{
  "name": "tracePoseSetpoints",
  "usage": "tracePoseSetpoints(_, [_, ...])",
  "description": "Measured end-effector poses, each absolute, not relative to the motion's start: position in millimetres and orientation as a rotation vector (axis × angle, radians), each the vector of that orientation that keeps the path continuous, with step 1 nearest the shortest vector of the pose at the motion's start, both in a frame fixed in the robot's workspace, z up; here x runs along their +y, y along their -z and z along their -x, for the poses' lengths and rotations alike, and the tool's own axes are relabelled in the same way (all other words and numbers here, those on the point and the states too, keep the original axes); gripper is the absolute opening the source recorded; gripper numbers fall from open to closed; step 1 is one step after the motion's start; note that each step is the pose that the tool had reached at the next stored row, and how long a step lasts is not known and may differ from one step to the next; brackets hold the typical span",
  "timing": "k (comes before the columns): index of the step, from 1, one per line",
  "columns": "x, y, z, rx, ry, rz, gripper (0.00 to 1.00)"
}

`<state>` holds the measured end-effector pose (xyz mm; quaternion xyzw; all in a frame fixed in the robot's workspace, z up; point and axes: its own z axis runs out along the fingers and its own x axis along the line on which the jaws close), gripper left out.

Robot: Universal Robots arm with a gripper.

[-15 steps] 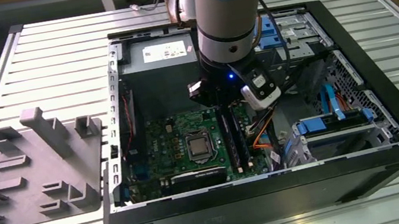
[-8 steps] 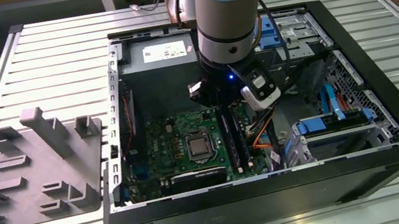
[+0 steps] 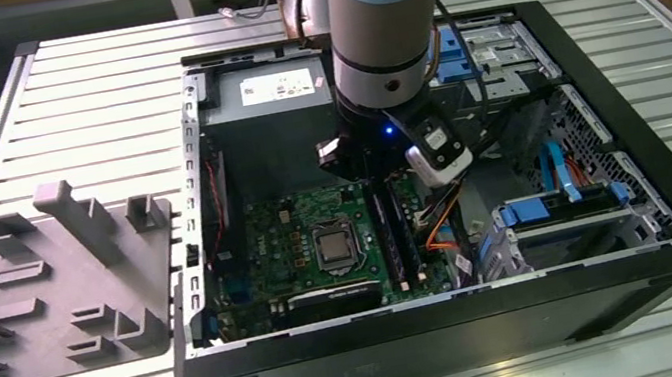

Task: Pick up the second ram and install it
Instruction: 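Press down the second ram until it locks into place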

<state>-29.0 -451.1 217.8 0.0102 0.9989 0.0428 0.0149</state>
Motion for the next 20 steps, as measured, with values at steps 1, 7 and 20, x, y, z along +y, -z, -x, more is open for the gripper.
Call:
tracePoseSetpoints(1, [-451.1, -217.7, 29.0, 3.109, -0.133, -0.032, 0.11])
tracePoseSetpoints(7, [-451.2, -215.1, 29.1, 3.109, -0.133, -0.032, 0.11])
tracePoseSetpoints(20, [-451.0, -224.8, 29.0, 3.108, -0.131, -0.032, 0.11])
